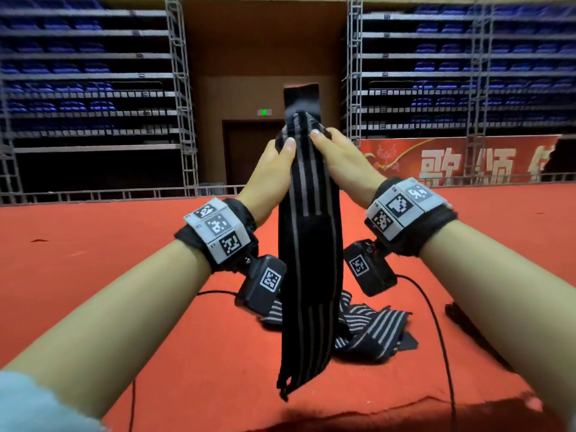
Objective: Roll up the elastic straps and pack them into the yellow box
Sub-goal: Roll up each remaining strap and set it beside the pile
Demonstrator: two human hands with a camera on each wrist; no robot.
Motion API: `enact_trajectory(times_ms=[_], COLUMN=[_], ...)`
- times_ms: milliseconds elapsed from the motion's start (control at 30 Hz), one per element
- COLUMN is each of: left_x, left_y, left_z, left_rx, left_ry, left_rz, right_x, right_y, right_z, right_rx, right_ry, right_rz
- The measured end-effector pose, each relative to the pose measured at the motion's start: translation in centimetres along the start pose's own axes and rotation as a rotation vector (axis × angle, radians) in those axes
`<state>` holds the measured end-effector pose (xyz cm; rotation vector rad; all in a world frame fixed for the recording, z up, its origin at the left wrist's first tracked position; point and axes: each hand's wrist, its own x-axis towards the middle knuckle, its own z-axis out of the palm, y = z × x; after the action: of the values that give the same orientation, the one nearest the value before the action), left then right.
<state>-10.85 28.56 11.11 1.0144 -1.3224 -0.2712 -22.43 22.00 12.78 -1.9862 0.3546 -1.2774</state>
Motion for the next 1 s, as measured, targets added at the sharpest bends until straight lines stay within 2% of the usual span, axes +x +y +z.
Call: enact_trajectory(times_ms=[167,300,433,533,767,1000], left_x=[0.4,-1.7,-4.6,-6.2,-6.9,-7.4], left_y=[2.0,-1.4,-7.3,-11.1,-20.0,-25.0], left_z=[-0.7,-1.2,-0.9,-0.6,1.2,2.7], left_rx=[0.068,0.193,0.025,0.002,-0.161,-0.33], left_ry=[-0.029,0.001,-0.111,-0.173,-0.078,-0.028], left_rz=[0.02,0.05,-0.138,-0.275,-0.485,-0.63], right_x=[-0.7,-3.2,-5.5,-6.7,-8.4,-8.8], right_y=[-2.3,1.8,8.2,12.6,21.1,26.1], right_z=[-0.8,-0.9,0.3,1.4,3.3,3.6], right_rx=[0.123,0.105,0.222,0.306,0.637,0.647], right_ry=[-0.104,-0.176,-0.104,-0.05,-0.01,0.004], right_rz=[0.048,0.018,0.169,0.291,0.557,0.622])
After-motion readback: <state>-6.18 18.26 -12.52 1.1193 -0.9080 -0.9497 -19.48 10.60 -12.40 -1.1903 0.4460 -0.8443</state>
